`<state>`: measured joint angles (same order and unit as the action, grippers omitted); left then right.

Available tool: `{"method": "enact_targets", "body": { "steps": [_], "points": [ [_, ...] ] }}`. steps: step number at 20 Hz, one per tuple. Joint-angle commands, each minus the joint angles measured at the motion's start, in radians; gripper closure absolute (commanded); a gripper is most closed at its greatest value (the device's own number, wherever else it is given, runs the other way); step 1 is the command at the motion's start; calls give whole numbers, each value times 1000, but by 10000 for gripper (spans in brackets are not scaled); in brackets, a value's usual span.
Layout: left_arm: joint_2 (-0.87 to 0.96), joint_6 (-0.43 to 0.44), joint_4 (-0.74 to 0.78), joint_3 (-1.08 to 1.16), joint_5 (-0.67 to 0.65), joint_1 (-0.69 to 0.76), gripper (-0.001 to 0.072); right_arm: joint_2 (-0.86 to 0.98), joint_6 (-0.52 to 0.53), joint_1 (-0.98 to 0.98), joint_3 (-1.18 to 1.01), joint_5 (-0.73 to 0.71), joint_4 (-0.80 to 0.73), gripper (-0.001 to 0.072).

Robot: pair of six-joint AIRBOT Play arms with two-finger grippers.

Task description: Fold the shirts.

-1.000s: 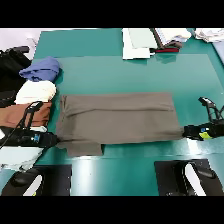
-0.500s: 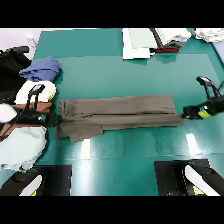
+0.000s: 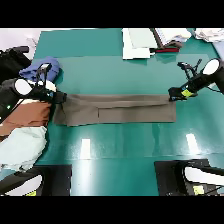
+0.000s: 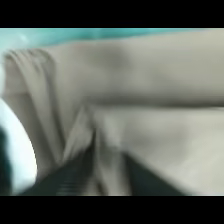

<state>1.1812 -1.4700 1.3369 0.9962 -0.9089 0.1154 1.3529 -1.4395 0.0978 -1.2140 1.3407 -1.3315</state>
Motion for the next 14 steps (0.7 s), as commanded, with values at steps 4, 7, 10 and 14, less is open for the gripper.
{"method": "enact_targets", "body": {
  "steps": [4, 7, 10, 14],
  "points": [
    [23, 6, -95, 96, -50, 1, 524, 41, 141, 144, -55, 45, 203, 246],
    [24, 31, -247, 97, -53, 1, 685, 42, 214, 296, 41, 69, 275, 150],
    [26, 31, -355, 97, -43, 3, 685, 68, 265, 455, 166, 35, 339, 154],
    [76, 26, -360, 96, -35, 109, 686, 167, 329, 501, 259, 18, 461, 202]
  ]
}}
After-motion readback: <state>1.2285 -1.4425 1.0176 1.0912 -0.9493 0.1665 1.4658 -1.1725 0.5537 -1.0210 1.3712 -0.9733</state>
